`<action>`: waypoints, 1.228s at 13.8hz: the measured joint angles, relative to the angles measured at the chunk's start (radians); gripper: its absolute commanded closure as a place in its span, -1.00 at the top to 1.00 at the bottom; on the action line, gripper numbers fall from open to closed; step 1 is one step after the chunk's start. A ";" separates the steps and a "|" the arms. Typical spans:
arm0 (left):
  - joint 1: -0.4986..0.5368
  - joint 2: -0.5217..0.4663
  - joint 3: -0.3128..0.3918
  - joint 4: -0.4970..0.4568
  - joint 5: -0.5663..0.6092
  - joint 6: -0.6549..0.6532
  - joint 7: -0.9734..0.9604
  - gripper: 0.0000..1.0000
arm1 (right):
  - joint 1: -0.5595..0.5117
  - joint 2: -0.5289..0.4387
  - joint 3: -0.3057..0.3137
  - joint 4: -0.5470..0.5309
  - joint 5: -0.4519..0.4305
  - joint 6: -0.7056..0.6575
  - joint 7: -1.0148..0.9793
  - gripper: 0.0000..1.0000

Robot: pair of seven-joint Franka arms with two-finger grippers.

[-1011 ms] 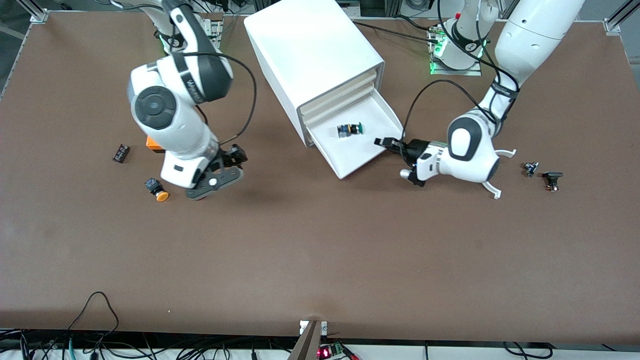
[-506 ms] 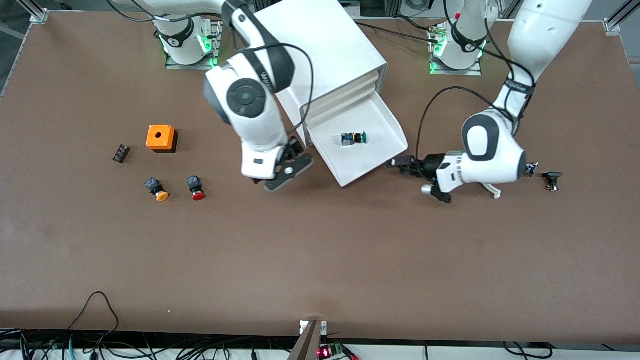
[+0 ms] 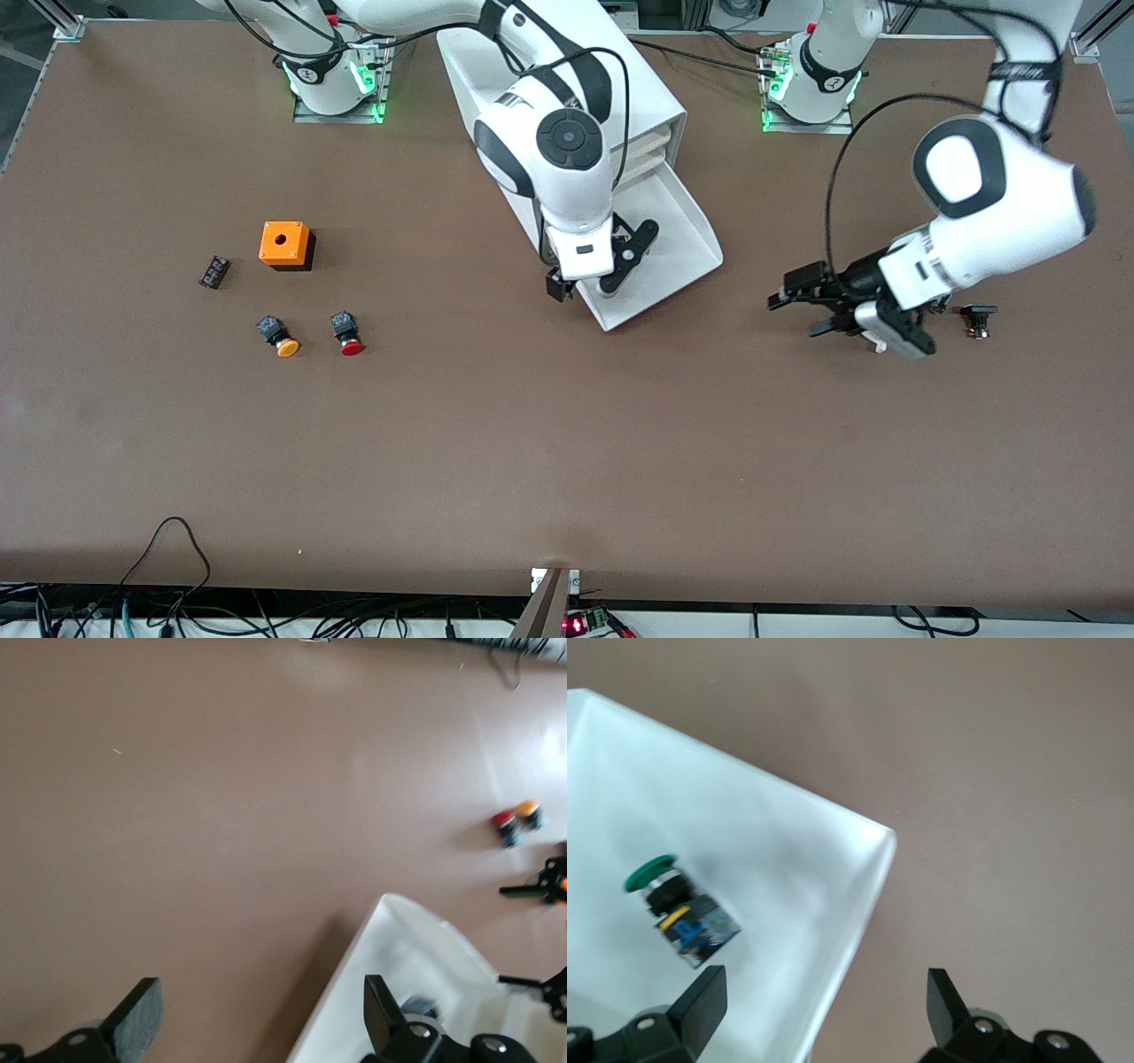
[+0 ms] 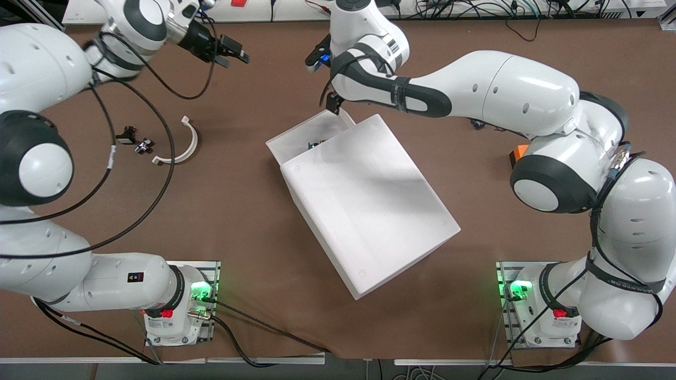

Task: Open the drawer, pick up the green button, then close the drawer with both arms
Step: 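Withdraw the left gripper while the right gripper reaches into the open drawer, then grasp the green push button inside the drawer with the right gripper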

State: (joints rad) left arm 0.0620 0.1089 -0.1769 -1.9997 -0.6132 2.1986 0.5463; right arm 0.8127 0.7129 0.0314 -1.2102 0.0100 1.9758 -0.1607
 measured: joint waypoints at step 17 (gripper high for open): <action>-0.047 -0.214 0.056 0.251 0.640 -0.565 -0.326 1.00 | 0.024 0.091 0.086 0.006 -0.003 0.009 -0.215 1.00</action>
State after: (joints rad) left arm 0.0147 -0.1046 -0.1208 -1.7484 0.0270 1.6331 0.2203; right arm 0.8362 0.8042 0.1175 -1.2042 0.0069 1.9851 -0.3761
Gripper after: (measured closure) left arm 0.000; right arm 0.000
